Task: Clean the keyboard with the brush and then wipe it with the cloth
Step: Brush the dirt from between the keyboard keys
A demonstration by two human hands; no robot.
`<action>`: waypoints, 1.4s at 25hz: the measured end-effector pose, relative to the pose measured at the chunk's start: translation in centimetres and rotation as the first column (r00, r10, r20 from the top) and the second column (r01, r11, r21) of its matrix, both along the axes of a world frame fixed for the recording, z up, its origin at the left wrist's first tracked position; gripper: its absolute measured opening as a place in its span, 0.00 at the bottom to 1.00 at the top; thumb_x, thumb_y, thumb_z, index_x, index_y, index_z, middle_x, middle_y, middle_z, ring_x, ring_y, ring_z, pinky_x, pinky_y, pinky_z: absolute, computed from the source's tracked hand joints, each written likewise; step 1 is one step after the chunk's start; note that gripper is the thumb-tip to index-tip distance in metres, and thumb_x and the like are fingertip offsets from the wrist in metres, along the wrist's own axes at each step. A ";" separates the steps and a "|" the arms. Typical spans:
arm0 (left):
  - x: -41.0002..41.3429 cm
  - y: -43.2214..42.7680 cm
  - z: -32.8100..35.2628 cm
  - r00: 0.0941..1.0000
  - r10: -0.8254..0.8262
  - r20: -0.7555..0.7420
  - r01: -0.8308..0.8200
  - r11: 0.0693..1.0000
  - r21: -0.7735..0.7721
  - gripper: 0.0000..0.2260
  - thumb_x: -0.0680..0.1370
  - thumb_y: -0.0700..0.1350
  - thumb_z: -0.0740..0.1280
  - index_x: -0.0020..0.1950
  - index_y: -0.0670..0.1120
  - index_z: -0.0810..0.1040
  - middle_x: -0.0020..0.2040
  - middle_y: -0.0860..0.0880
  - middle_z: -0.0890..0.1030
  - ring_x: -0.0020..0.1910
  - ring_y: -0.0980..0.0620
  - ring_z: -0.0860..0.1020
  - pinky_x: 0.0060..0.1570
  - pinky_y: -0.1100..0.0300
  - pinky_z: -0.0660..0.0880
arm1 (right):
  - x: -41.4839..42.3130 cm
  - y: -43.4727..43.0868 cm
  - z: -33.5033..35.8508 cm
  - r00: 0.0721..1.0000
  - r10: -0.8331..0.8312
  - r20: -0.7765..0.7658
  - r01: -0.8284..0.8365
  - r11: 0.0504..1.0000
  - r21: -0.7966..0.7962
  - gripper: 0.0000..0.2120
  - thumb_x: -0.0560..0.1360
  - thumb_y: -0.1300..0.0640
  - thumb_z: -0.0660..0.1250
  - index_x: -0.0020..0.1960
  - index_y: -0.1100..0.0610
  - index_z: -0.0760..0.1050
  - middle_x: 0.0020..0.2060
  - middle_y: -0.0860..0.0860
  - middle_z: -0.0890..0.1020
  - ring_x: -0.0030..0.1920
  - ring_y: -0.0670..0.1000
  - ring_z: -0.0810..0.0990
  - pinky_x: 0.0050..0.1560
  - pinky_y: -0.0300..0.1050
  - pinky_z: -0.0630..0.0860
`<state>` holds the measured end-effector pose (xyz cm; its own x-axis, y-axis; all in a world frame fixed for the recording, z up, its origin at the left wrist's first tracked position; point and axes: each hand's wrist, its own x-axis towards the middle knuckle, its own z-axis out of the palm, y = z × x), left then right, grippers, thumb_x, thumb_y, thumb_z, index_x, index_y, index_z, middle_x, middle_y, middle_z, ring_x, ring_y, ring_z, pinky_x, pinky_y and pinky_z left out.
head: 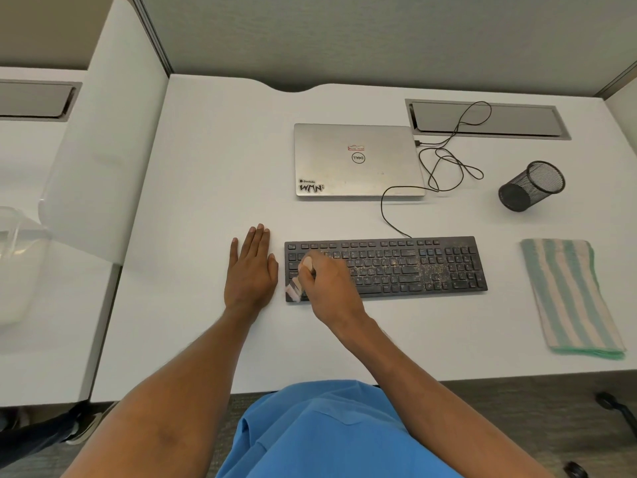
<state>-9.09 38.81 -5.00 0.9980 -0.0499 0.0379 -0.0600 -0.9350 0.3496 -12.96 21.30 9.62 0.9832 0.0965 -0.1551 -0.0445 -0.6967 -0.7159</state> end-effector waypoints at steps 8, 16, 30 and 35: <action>-0.1 0.0 0.1 1.000 0.003 -0.002 -0.003 1.000 -0.008 0.28 0.85 0.50 0.49 0.86 0.44 0.59 0.86 0.48 0.59 0.85 0.52 0.54 0.84 0.48 0.44 | -0.4 -0.9 0.0 0.999 -0.036 0.032 0.032 0.993 0.115 0.10 0.82 0.60 0.61 0.44 0.63 0.75 0.34 0.54 0.79 0.31 0.41 0.75 0.32 0.36 0.69; 0.0 0.0 0.1 1.000 0.003 -0.002 -0.003 1.000 -0.010 0.28 0.85 0.49 0.50 0.85 0.43 0.60 0.85 0.48 0.60 0.85 0.53 0.54 0.84 0.47 0.44 | -0.8 -3.6 -0.8 0.967 -0.255 0.014 0.237 0.918 0.318 0.08 0.82 0.57 0.63 0.50 0.55 0.80 0.31 0.49 0.79 0.31 0.52 0.76 0.32 0.46 0.74; -0.1 0.0 0.2 1.000 -0.019 -0.023 0.020 1.000 0.013 0.28 0.86 0.50 0.48 0.86 0.43 0.57 0.86 0.48 0.57 0.86 0.52 0.52 0.84 0.47 0.44 | -1.8 -2.9 -0.8 0.988 0.066 0.140 -0.097 0.968 0.233 0.08 0.83 0.56 0.63 0.53 0.58 0.80 0.39 0.44 0.81 0.39 0.44 0.77 0.41 0.36 0.71; -0.1 0.0 0.1 0.999 -0.026 -0.031 0.027 1.000 0.015 0.28 0.86 0.50 0.47 0.86 0.43 0.57 0.86 0.47 0.57 0.86 0.51 0.52 0.84 0.48 0.43 | -1.6 -2.6 -1.1 0.980 0.170 0.107 -0.172 0.985 0.009 0.10 0.83 0.54 0.61 0.48 0.56 0.78 0.43 0.46 0.82 0.43 0.46 0.77 0.47 0.48 0.76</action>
<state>-9.22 38.84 -4.86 0.9970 -0.0768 0.0058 -0.0743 -0.9386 0.3369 -14.60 18.70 8.57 0.9627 0.2660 -0.0484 0.1501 -0.6747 -0.7226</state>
